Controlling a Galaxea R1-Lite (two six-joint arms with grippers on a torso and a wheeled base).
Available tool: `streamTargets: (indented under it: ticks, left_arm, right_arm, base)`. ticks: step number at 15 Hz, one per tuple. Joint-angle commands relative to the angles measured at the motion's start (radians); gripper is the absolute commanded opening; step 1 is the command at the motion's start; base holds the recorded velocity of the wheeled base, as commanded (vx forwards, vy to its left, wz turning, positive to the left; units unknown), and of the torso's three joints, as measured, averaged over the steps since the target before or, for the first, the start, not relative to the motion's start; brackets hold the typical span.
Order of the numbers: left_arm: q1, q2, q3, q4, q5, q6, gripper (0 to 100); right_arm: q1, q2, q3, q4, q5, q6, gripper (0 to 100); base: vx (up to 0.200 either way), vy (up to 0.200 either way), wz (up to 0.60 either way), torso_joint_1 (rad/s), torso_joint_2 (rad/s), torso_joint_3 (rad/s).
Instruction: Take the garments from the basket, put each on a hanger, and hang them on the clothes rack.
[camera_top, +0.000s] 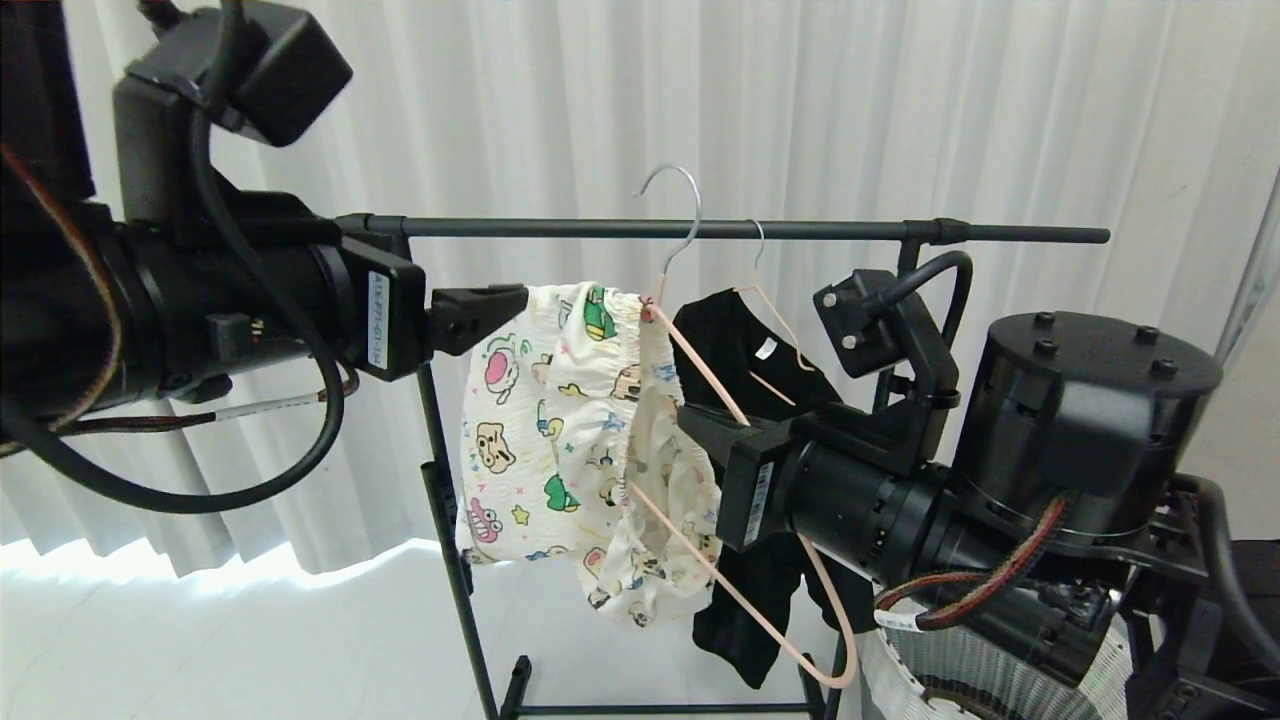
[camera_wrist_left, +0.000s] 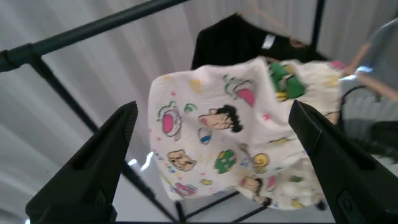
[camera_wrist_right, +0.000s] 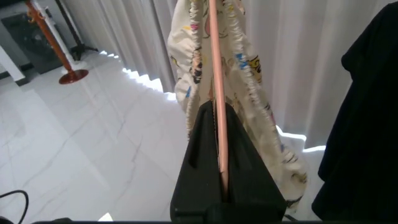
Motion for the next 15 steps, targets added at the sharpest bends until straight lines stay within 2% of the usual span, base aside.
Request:
streamTargets:
  ticks: [1,2,3,4,5,6,7,8,10,12,15]
  left_arm:
    - [0.073,0.010,0.084,-0.010,-0.002,0.069,100]
    - [0.096,-0.006,0.130,-0.023,-0.011,0.115,100]
    - [0.125,-0.031,0.214,-0.081,-0.079,0.178,100]
    - [0.153,-0.052,0.263,-0.132,-0.180,0.217,100]
    - [0.196,-0.077,0.321,-0.162,-0.321,0.303,100]
    - [0.239,-0.094,0.358,-0.170,-0.429,0.377,100]
    - [0.265,-0.103,0.380,-0.171,-0.511,0.412,100]
    - [0.279,-0.125,0.413,-0.171,-0.645,0.437,100]
    - [0.266,-0.149,0.458,-0.171,-0.683,0.443,100]
    - [0.190,-0.194,0.532,-0.170,-0.734,0.455,100]
    - [0.095,-0.215,0.621,-0.170,-0.738,0.457,100]
  right_arm:
    - [-0.004,-0.016,0.004,0.000,0.001,-0.002,0]
    - [-0.004,-0.024,0.016,0.000,0.006,-0.013,0]
    - [-0.012,-0.052,0.058,0.000,0.050,-0.054,0]
    - [-0.027,-0.078,0.104,0.000,0.109,-0.086,0]
    - [-0.050,-0.111,0.163,0.000,0.176,-0.133,0]
    - [-0.067,-0.136,0.206,0.000,0.216,-0.166,0]
    - [-0.075,-0.153,0.234,0.000,0.247,-0.188,0]
    - [-0.081,-0.180,0.295,0.000,0.307,-0.226,0]
    - [-0.079,-0.197,0.346,0.000,0.350,-0.272,0]
    - [-0.078,-0.207,0.392,0.000,0.411,-0.324,0]
    - [-0.073,-0.207,0.420,0.000,0.474,-0.379,0]
  base:
    - [0.000,0.000,0.00,0.000,0.00,0.000]
    - [0.000,0.000,0.00,0.000,0.00,0.000]
    - [0.000,0.000,0.00,0.000,0.00,0.000]
    - [0.000,0.000,0.00,0.000,0.00,0.000]
    - [0.000,0.000,0.00,0.000,0.00,0.000]
    - [0.000,0.000,0.00,0.000,0.00,0.000]
    - [0.000,0.000,0.00,0.000,0.00,0.000]
    - [0.000,0.000,0.00,0.000,0.00,0.000]
    - [0.000,0.000,0.00,0.000,0.00,0.000]
    - [0.000,0.000,0.00,0.000,0.00,0.000]
    - [0.000,0.000,0.00,0.000,0.00,0.000]
